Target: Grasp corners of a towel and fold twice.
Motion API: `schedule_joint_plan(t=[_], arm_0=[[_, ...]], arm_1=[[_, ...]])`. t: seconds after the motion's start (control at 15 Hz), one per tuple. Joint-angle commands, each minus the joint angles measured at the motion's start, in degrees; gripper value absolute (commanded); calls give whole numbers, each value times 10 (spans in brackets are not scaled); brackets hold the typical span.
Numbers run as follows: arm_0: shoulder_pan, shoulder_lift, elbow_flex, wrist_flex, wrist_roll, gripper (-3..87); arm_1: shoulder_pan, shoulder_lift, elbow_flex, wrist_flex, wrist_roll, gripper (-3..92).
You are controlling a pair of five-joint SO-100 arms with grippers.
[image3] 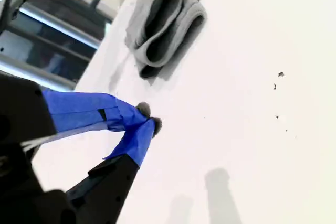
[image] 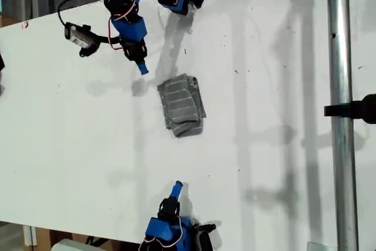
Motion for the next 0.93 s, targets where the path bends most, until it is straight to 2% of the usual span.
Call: schedule_joint_plan(t=[0.0,0.13,0.33,0.47,0.53,0.6,0.67,0.73,0.8,0.87], arm_0=[[-18,3,8,-25,19,-26],[-16,3,26,-25,34,-26],[-17,3,69,-39,13,-24],[-34,3,79,-21,-82,-22],[-45,3,79,18,-121,-22],[-47,1,79,39,-149,-22],[-47,1,79,39,-89,-22],[-47,1,79,39,10,-22],[-47,1,79,38,142,-23],[-45,1,80,36,150,-24]], arm_1=[[7,301,164,94,73,-2],[6,470,243,206,120,-2],[13,475,301,212,184,-2],[5,472,374,222,279,-2],[7,475,372,242,281,2],[-12,475,372,249,363,54],[-42,475,372,250,388,79],[-63,475,372,254,360,80],[-83,475,372,254,360,80],[-99,475,372,254,360,80]])
